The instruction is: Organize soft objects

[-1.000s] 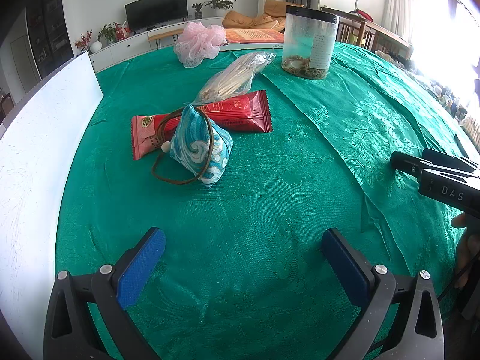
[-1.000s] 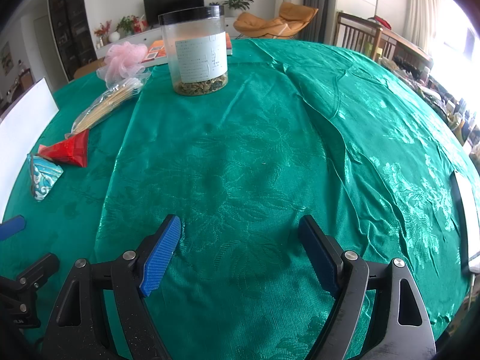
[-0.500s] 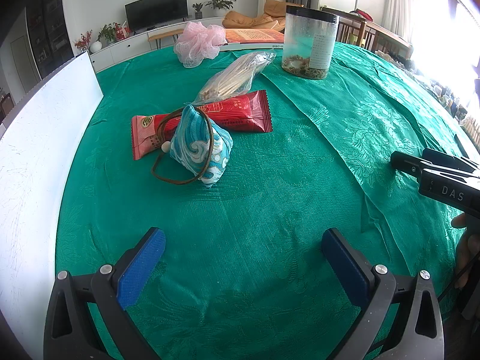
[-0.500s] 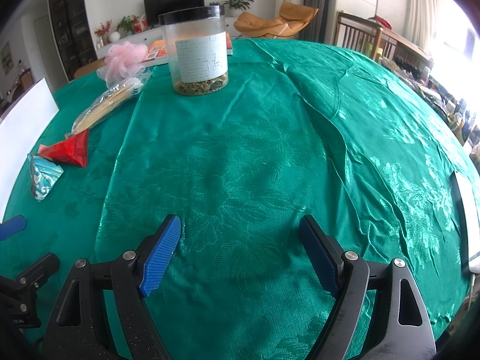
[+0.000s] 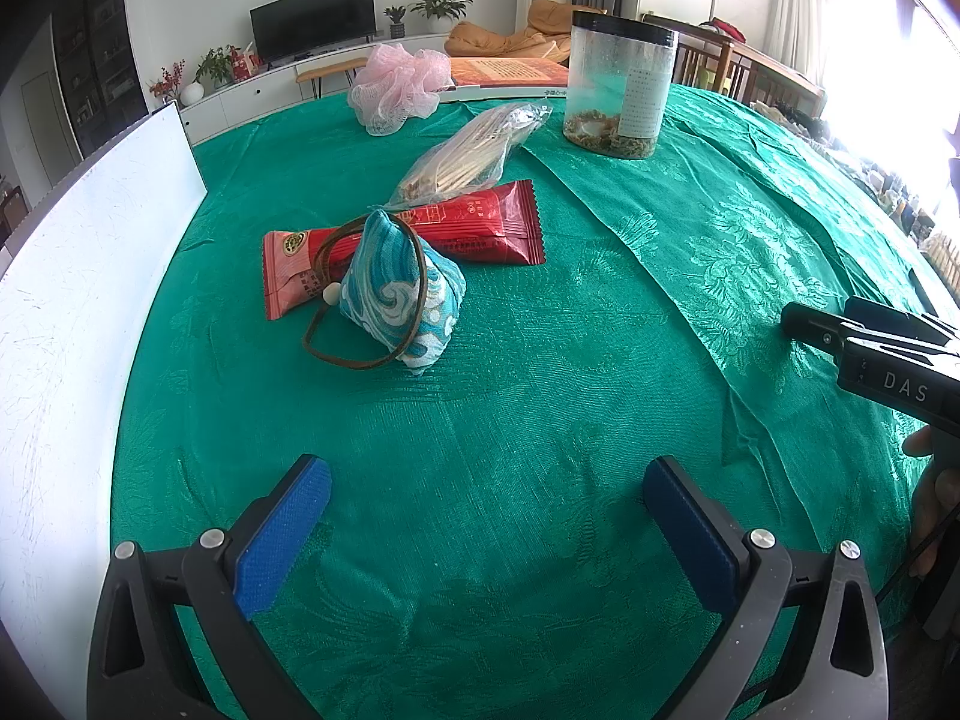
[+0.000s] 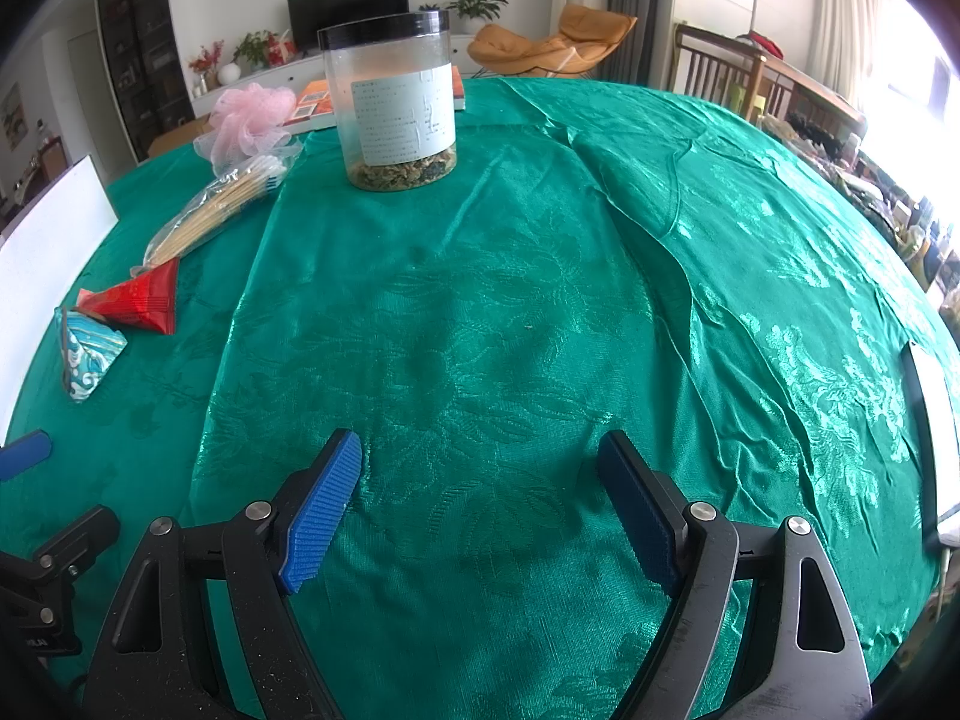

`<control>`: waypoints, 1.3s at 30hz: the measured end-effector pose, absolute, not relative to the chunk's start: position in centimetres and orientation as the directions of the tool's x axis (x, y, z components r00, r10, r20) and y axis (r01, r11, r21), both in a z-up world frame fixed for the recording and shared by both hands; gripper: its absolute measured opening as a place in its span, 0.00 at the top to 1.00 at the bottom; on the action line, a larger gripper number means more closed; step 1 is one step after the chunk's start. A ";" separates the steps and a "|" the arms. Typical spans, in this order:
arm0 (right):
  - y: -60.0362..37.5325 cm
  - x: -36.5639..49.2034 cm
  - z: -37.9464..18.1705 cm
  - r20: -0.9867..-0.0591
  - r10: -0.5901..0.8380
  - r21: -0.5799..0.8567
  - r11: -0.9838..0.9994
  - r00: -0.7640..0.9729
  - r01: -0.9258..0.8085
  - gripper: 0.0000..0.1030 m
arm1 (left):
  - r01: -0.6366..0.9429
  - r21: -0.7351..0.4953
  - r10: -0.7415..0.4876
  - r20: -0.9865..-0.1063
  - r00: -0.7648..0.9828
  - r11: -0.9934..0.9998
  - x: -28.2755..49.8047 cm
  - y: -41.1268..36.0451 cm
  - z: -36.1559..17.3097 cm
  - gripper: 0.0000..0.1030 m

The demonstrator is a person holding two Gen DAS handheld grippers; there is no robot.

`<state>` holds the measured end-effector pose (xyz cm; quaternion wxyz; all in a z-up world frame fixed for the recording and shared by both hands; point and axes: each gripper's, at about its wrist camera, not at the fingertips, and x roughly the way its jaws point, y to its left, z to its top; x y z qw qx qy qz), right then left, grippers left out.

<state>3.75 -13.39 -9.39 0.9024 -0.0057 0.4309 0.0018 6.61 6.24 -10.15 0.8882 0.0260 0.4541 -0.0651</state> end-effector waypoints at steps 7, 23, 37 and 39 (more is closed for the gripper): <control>-13.4 3.7 -9.4 -0.778 -0.002 -0.009 1.000 0.629 -0.008 0.19 | 0.139 -0.013 -0.092 -0.810 0.579 0.990 6.6 6.2 -10.1 0.00; -13.4 3.8 -9.4 -0.778 -0.002 -0.009 1.000 0.629 -0.009 0.18 | 0.139 -0.013 -0.092 -0.810 0.579 0.990 6.6 6.3 -10.1 0.00; -13.4 3.8 -9.4 -0.778 -0.002 -0.009 1.000 0.629 -0.008 0.18 | 0.133 -0.087 -0.146 -0.828 0.541 0.987 5.1 7.7 -9.6 0.00; -13.4 3.8 -9.4 -0.778 -0.002 -0.009 1.000 0.629 -0.008 0.18 | 0.117 -0.117 -0.162 -0.827 0.538 0.986 4.6 8.4 -9.4 0.00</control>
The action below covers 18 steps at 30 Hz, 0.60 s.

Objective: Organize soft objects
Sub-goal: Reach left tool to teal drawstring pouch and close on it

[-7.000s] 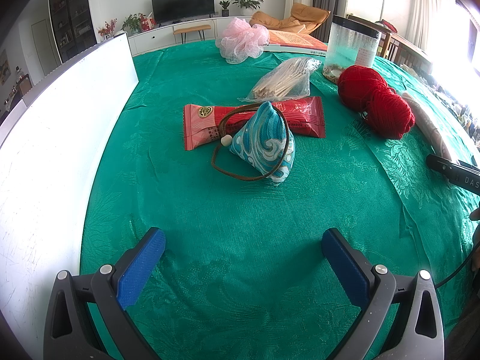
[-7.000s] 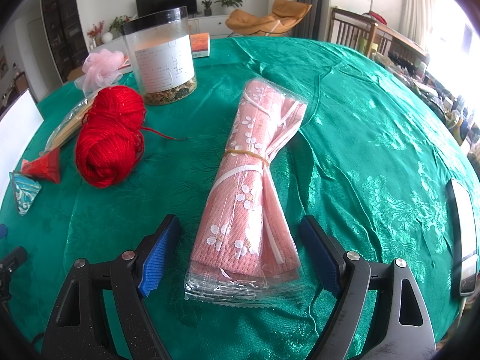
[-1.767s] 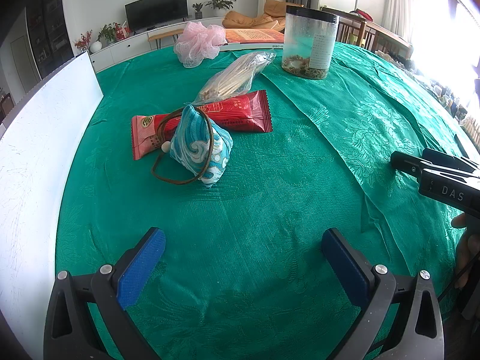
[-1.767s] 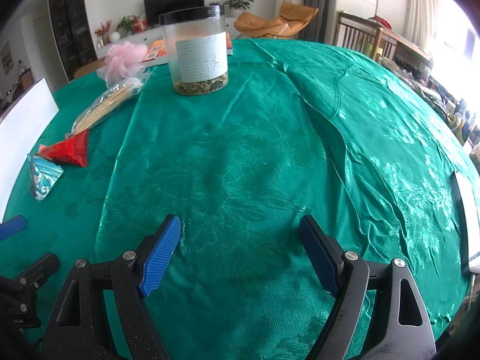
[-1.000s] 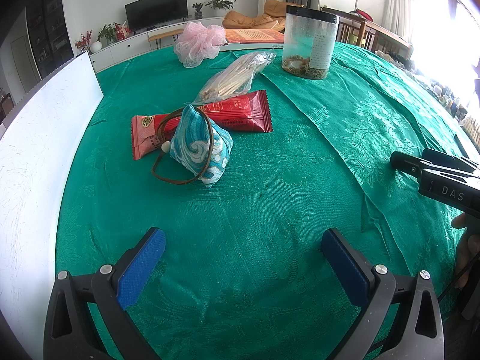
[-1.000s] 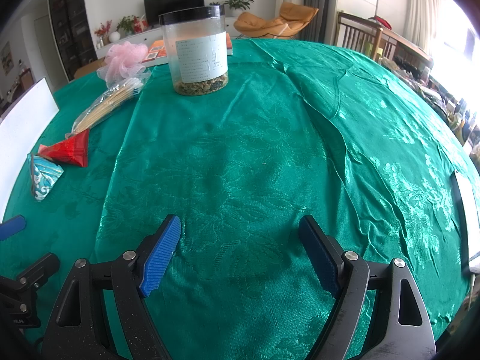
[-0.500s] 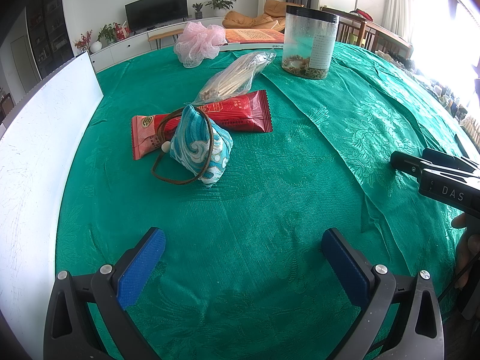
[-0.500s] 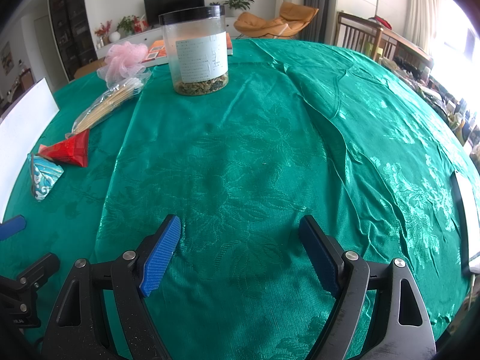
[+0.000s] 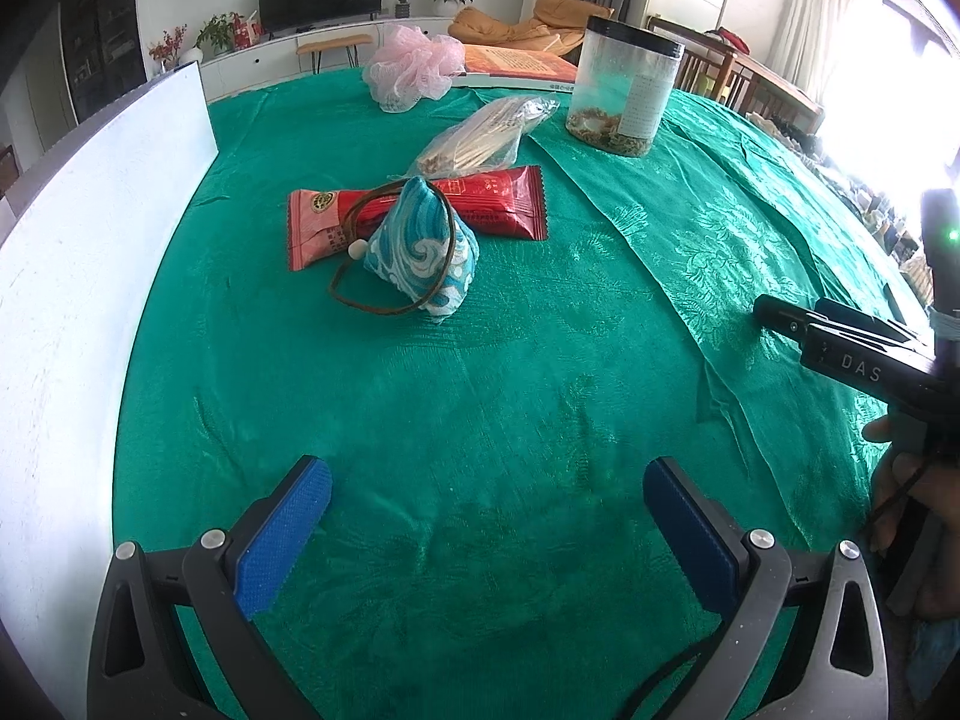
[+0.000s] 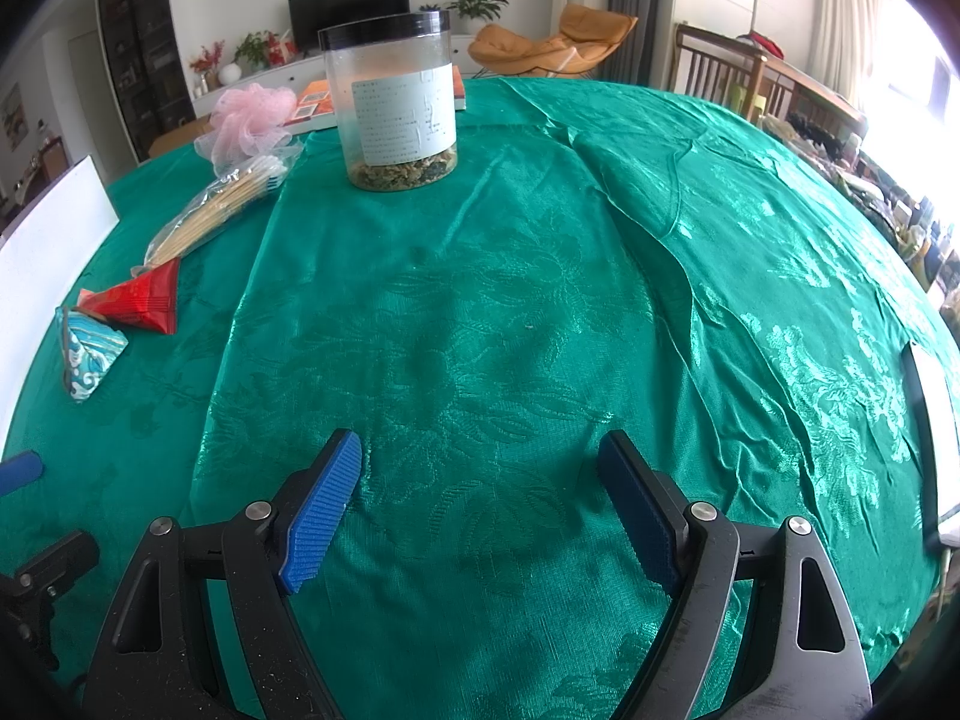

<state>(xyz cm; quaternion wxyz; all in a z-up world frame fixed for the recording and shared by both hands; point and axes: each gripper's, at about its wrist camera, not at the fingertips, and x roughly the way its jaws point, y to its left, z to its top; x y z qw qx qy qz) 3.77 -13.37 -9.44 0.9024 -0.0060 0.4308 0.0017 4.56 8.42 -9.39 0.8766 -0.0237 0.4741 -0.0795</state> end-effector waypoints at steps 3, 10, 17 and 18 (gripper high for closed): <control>-13.4 3.8 -9.4 -0.778 -0.002 -0.009 1.000 0.629 -0.008 0.18 | 0.090 -0.137 -0.164 -0.823 0.544 0.986 4.0 9.3 -9.1 0.00; -13.4 3.8 -9.5 -0.778 -0.002 -0.009 1.000 0.629 -0.008 0.18 | 0.024 -0.168 -0.149 -0.791 0.593 0.986 6.9 10.1 -7.4 0.00; -13.4 3.8 -9.5 -0.777 -0.002 -0.009 1.000 0.629 -0.009 0.18 | -0.048 -0.149 -0.091 -0.799 0.595 0.988 12.3 9.3 -8.9 0.28; -13.4 3.8 -9.5 -0.777 -0.002 -0.009 1.000 0.629 -0.009 0.18 | -0.053 -0.133 -0.074 -0.792 0.606 0.990 12.6 9.4 -9.0 0.38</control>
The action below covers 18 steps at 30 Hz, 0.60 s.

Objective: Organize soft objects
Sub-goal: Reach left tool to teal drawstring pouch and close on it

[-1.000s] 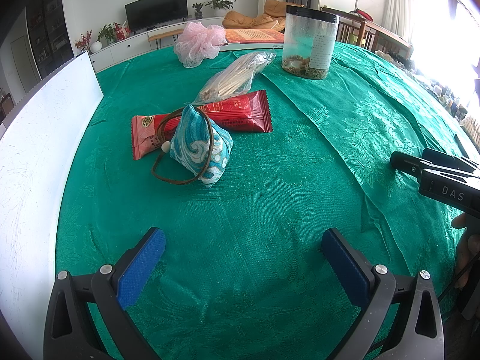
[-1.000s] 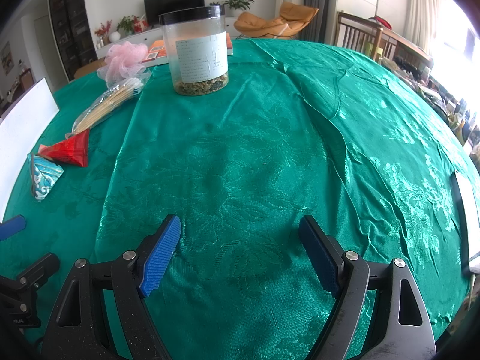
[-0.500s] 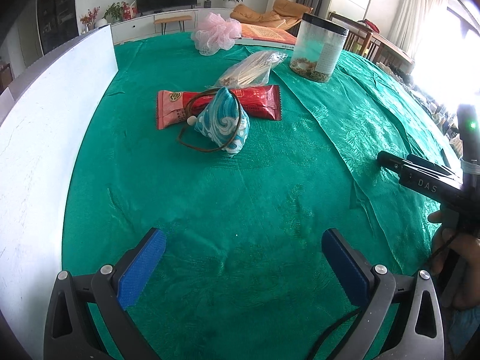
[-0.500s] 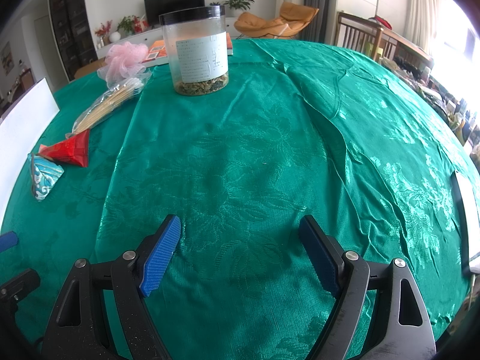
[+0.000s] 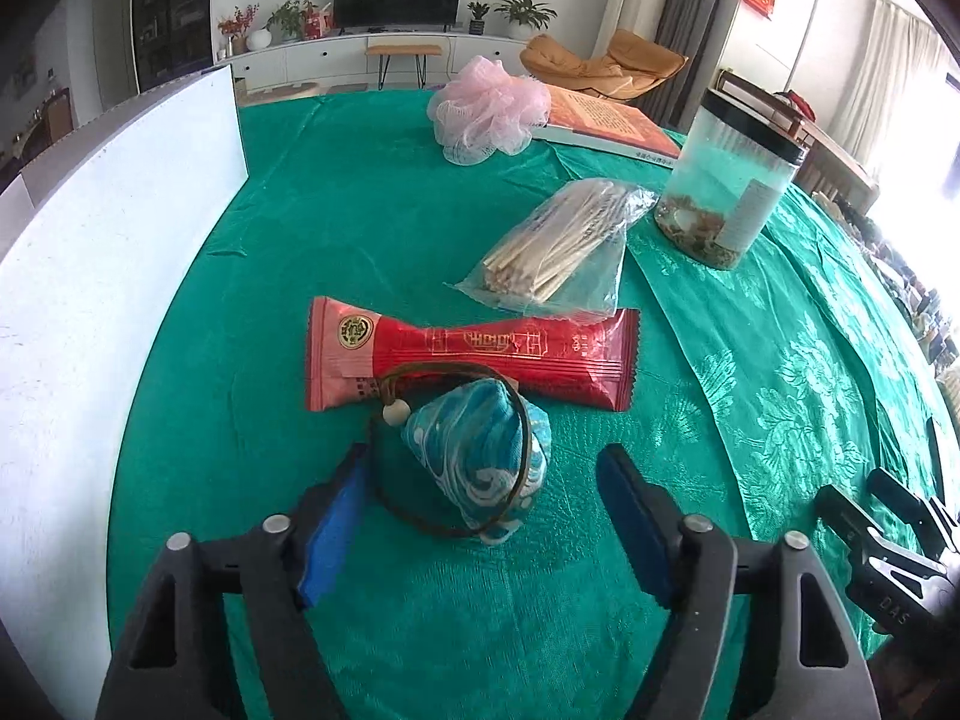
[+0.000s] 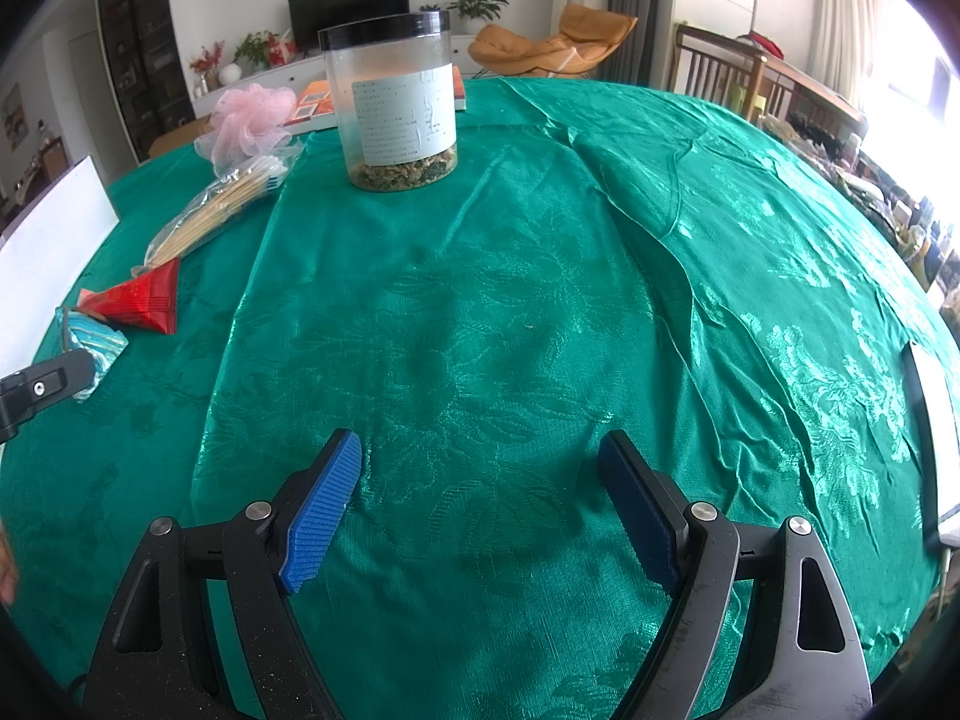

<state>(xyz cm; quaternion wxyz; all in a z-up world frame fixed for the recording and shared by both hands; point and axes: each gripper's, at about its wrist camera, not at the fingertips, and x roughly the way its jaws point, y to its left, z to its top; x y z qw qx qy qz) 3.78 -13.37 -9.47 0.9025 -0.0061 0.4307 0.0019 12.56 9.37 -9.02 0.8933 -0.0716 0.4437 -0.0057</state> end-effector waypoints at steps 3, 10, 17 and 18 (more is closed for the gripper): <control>-13.4 3.8 -9.5 -0.777 -0.002 -0.009 1.000 0.629 -0.008 0.18 | -0.040 -0.136 -0.080 -0.772 0.631 0.990 12.4 10.1 -8.6 0.57; -13.3 3.8 -9.5 -0.777 -0.003 -0.011 1.000 0.629 -0.008 0.18 | -0.017 -0.072 -0.044 -0.766 0.642 0.997 9.1 11.9 -6.7 0.57; -13.4 3.8 -9.5 -0.777 -0.002 -0.010 1.000 0.629 -0.008 0.18 | -0.033 -0.038 -0.009 -0.773 0.634 0.999 8.1 12.4 -6.7 0.57; -13.4 3.8 -9.5 -0.777 -0.002 -0.010 1.000 0.629 -0.009 0.18 | -0.033 -0.033 -0.005 -0.774 0.633 0.999 8.1 12.4 -6.7 0.57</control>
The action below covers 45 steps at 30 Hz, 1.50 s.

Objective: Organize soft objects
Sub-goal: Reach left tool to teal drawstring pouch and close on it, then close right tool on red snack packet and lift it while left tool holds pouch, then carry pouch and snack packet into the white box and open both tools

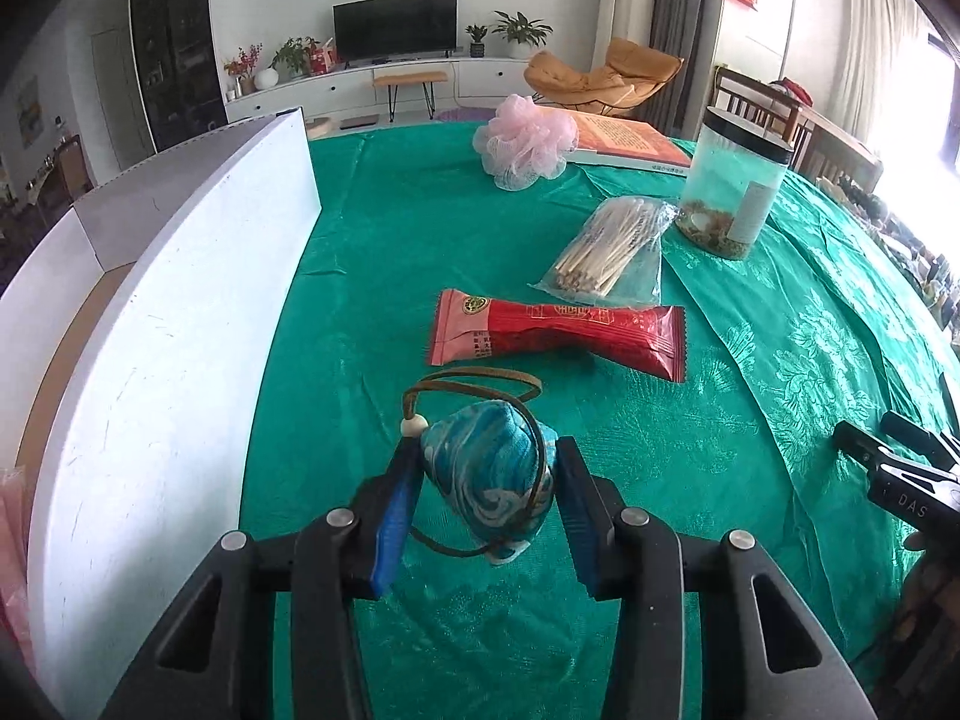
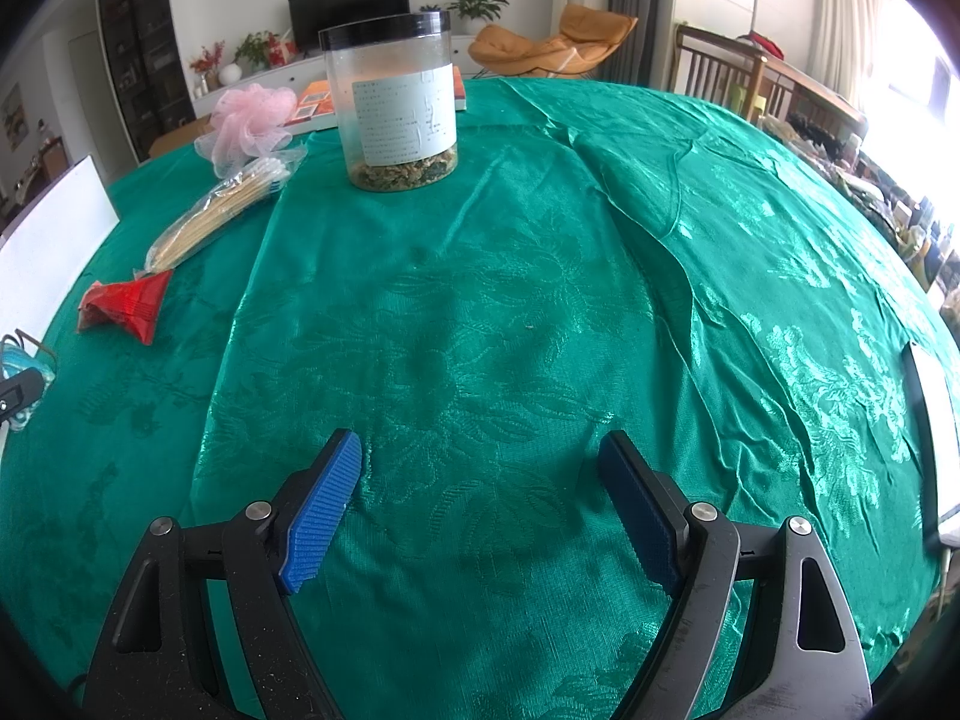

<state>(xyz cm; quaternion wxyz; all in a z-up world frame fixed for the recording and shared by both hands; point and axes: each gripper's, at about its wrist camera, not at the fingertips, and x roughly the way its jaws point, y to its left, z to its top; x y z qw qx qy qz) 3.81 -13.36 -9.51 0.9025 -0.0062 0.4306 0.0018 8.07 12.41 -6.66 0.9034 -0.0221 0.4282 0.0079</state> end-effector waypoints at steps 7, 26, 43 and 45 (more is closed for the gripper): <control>-13.3 3.8 -9.5 -0.777 -0.004 -0.012 1.000 0.629 -0.008 0.18 | -0.013 -0.018 -0.006 -0.780 0.626 1.000 7.4 12.1 -6.5 0.57; 8.4 12.7 -6.8 -0.857 0.328 -0.070 0.689 0.397 -0.721 0.46 | 0.033 -0.231 -0.193 -0.719 0.668 0.972 -1.7 14.3 -1.1 0.57; 2.5 8.1 -8.0 -0.952 0.247 0.089 0.791 0.183 -0.606 0.69 | 0.027 -0.257 -0.197 -0.665 0.720 0.966 -5.3 16.8 2.2 0.57; 3.0 7.4 -8.6 -0.955 0.221 0.058 0.791 0.196 -0.610 0.76 | 0.017 -0.262 -0.191 -0.656 0.730 0.965 -6.1 17.7 2.9 0.57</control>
